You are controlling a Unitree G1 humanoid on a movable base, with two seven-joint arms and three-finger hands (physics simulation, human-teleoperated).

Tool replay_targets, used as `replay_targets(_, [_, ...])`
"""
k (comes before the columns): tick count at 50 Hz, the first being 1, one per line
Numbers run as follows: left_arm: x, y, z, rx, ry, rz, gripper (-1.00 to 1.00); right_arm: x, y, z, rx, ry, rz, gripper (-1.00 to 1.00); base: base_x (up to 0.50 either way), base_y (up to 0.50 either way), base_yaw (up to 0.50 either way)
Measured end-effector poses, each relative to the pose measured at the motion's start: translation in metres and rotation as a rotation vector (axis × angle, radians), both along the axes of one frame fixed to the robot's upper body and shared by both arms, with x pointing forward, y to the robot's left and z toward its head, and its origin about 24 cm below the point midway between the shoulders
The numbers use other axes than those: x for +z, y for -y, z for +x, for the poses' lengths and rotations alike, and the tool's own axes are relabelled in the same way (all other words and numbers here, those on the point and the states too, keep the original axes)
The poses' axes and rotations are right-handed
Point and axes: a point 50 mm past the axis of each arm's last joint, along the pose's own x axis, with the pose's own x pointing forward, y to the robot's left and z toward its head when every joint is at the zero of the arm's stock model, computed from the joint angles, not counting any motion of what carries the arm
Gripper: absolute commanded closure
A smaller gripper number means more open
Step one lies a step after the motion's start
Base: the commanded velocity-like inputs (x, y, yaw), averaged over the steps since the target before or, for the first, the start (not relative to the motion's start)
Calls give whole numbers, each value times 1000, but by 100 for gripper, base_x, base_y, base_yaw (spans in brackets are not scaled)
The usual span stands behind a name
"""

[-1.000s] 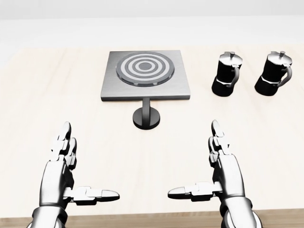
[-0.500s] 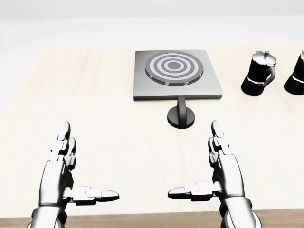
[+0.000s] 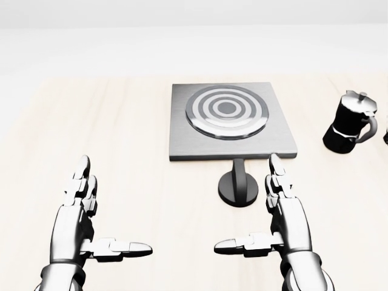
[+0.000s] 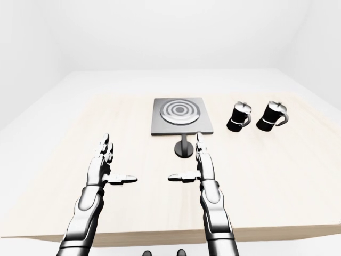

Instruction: Turn off the stove.

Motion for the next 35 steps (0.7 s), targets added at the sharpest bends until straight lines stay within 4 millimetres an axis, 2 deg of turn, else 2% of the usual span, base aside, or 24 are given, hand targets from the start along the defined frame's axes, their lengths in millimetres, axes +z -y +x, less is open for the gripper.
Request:
replay_targets(26, [5, -4, 2, 33, 23, -28, -100, 0, 0, 1, 1, 4, -5, -100, 49, 0, 0])
replay_targets(35, [24, -31, 7, 249, 75, -115, -100, -1, 0, 1, -9, 0, -4, -100, 1, 0, 0])
